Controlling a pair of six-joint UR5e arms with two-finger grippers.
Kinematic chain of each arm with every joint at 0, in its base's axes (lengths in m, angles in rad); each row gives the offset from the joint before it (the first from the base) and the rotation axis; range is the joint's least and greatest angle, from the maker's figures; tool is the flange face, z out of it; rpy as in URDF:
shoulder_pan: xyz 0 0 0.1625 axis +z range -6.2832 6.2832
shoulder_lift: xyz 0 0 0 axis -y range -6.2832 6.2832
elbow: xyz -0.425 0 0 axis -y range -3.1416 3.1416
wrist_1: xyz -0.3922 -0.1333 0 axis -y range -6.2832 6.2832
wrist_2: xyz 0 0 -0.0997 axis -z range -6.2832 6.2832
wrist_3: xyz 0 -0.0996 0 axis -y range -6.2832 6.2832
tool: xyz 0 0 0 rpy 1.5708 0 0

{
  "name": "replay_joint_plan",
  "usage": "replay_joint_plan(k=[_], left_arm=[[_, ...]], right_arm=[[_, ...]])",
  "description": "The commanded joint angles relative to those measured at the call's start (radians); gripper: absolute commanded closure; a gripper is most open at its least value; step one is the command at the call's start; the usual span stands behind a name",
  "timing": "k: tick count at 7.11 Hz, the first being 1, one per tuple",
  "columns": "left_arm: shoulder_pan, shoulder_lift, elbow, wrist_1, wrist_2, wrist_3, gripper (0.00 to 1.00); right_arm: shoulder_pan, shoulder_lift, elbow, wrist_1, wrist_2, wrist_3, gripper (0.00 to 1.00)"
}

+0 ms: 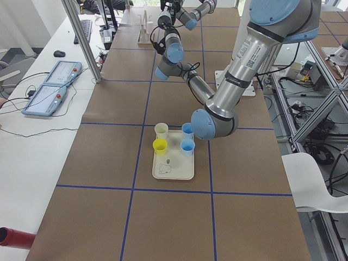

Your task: Transfer IKEA cup to right arm and place on rack

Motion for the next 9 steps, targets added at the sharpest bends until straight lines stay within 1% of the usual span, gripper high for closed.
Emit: replay_joint_plan(k=[1, 4, 9], left_arm=[[0.004, -0.002, 0.0, -0.004, 0.01, -0.008, 1.0], [0.02, -0.002, -0.002, -0.005, 0.012, -0.011, 1.0], [0.027, -0.002, -0.003, -0.028, 0.012, -0.075, 1.0]], right_arm=[[-0.024, 0.017, 0.0, 0.015, -0.052, 0.001, 0.03], [-0.026, 0.026, 0.0, 0.014, -0.059, 0.001, 0.03], [-0.026, 0.023, -0.002, 0.014, -0.059, 0.001, 0.03]])
